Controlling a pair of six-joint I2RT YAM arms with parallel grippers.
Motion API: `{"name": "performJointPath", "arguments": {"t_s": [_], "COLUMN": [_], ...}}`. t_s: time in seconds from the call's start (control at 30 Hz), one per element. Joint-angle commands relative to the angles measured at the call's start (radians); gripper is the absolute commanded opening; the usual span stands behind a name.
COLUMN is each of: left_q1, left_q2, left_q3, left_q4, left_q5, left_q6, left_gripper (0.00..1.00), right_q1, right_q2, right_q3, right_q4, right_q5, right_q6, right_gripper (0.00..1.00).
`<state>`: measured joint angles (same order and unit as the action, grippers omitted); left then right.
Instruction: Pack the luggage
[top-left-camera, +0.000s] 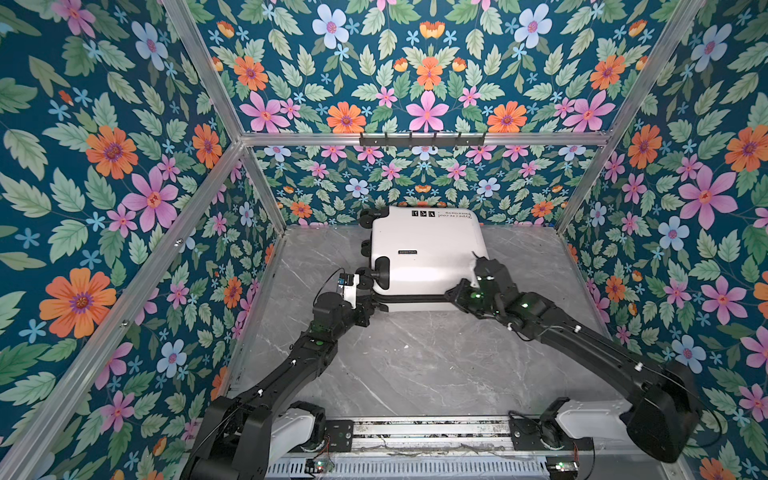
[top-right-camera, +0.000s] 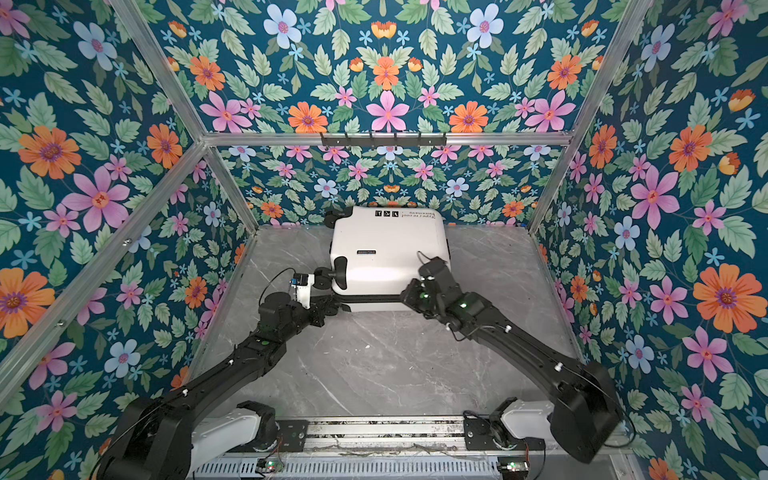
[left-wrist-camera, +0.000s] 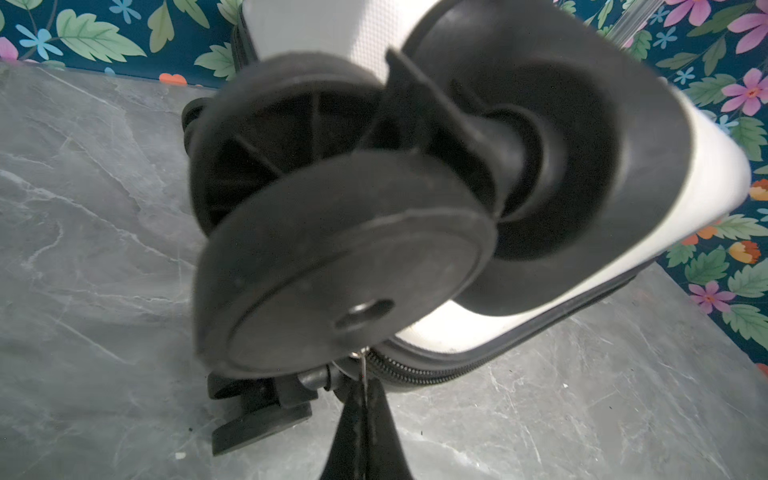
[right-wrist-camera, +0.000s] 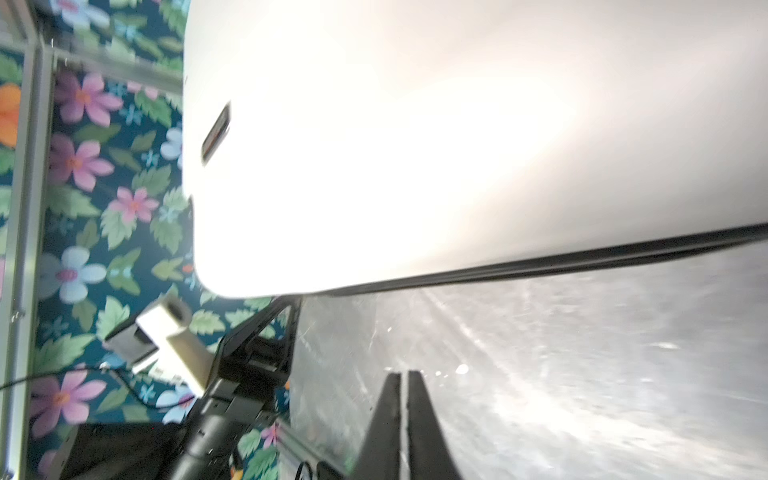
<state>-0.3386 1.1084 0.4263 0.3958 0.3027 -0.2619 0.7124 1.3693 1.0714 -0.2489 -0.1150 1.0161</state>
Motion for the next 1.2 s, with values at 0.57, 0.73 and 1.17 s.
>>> {"name": "performJointPath", "arguments": {"t_s": [0.57, 0.73, 1.17], "left_q1": [-0.002, -0.002, -0.002], "left_q2": [-0.002, -0.001, 0.011], "left_q3": [-0.007, -0.015, 0.000], "left_q4": [0.071, 0.088, 0.083], "left_q5": [0.053, 0.035, 0.030], "left_q6": [0.026, 0.017, 0.017], "left_gripper": [0.00, 0.00, 0.00], "right_q1": [0.215, 0.207, 0.239], "right_q2": [0.532, 0.480, 0.551], "right_q3": [0.667, 0.719, 0.795], "right_q4": [-0.165, -0.315, -0.415], "right_q5": [0.129, 0.246, 0.452], "right_q6": [-0.145, -0.384, -1.238], "right_gripper": [0.01, 0.35, 0.88]}}
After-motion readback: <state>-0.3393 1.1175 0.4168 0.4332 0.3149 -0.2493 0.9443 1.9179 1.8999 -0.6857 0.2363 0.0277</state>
